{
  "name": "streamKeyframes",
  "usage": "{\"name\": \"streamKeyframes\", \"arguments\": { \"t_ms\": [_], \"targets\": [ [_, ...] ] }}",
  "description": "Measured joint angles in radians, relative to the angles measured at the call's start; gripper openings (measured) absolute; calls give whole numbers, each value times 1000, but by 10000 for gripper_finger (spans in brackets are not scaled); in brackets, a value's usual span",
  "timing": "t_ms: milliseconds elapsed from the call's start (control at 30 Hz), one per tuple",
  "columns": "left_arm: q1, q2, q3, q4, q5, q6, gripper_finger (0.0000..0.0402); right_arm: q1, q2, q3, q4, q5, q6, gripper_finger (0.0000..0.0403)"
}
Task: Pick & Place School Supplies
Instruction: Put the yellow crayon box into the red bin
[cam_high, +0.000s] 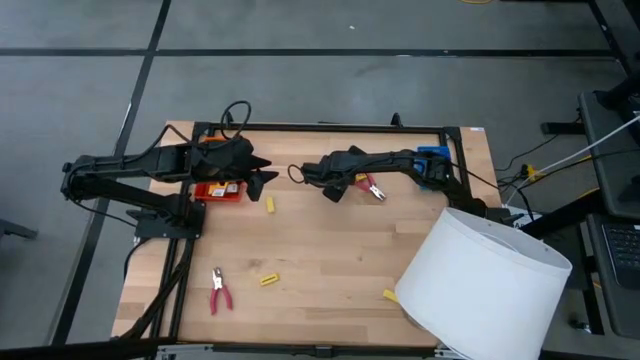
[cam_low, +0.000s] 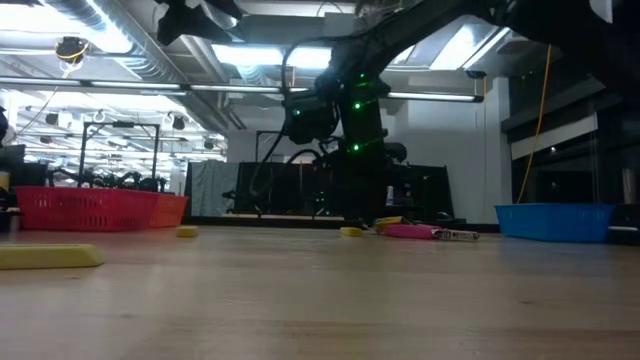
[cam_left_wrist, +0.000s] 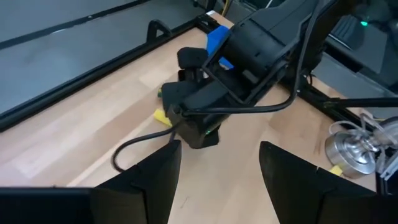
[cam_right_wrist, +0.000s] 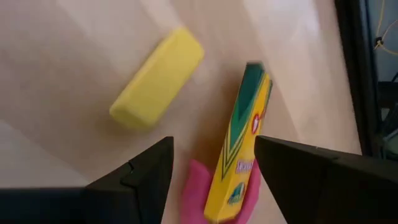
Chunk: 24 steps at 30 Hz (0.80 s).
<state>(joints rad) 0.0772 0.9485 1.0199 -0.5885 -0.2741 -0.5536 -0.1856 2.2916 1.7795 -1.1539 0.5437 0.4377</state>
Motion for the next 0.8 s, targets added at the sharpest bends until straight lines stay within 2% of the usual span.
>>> {"name": "streamKeyframes", "arguments": {
  "t_ms": [300,600,800],
  "targets": [
    [0,0,0,11,12,-20,214,-14,2,-69,22,26,-1,228],
    [0,0,0,11,34,-20,214,-19,3,-81,48,90,11,225],
    [0,0,0,11,34,-20,214,-24,4,-81,50,114,32,179]
  ]
}}
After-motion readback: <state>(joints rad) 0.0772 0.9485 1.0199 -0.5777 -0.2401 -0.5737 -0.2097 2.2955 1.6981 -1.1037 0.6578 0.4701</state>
